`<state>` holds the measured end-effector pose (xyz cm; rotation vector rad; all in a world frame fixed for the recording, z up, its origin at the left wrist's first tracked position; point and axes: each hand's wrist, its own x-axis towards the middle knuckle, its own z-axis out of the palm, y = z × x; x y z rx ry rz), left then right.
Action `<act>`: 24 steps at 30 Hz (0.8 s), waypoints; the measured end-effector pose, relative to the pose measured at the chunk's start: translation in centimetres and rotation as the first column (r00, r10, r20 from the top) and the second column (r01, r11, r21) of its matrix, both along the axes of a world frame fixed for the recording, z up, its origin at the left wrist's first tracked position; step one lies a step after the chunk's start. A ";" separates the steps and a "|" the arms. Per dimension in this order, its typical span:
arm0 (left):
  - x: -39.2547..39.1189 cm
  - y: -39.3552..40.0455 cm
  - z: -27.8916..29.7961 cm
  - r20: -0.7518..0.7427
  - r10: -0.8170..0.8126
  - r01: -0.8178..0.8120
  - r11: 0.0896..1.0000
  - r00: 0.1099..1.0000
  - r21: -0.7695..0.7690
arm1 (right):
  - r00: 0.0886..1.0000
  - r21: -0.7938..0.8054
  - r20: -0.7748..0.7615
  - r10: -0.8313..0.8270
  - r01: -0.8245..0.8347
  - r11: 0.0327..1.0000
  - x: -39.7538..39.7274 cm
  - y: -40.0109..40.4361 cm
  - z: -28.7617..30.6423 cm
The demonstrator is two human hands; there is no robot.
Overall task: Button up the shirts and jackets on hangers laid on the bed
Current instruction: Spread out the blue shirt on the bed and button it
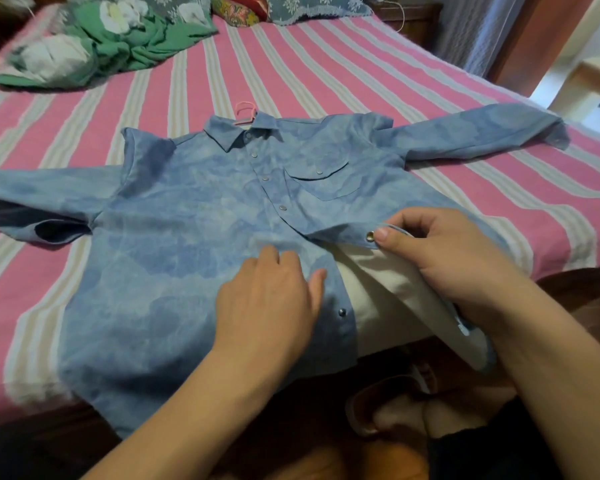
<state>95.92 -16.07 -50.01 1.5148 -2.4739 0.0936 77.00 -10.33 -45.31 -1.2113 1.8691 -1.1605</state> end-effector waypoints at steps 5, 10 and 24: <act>-1.2 0.0 -3.2 0.033 -0.126 0.126 0.992 0.991 0.022 | 1.000 -0.061 0.014 0.007 -0.007 0.998 0.6 -0.8 0.3; -0.3 -1.0 -1.5 -0.262 -0.101 0.168 0.955 0.960 0.246 | 1.000 -0.054 0.004 -0.012 0.012 0.998 0.2 -0.9 0.2; 3.7 -1.9 0.2 -0.715 0.330 0.242 0.785 0.616 0.571 | 0.927 -0.177 -0.372 -0.039 -0.030 0.984 6.6 -0.2 -0.8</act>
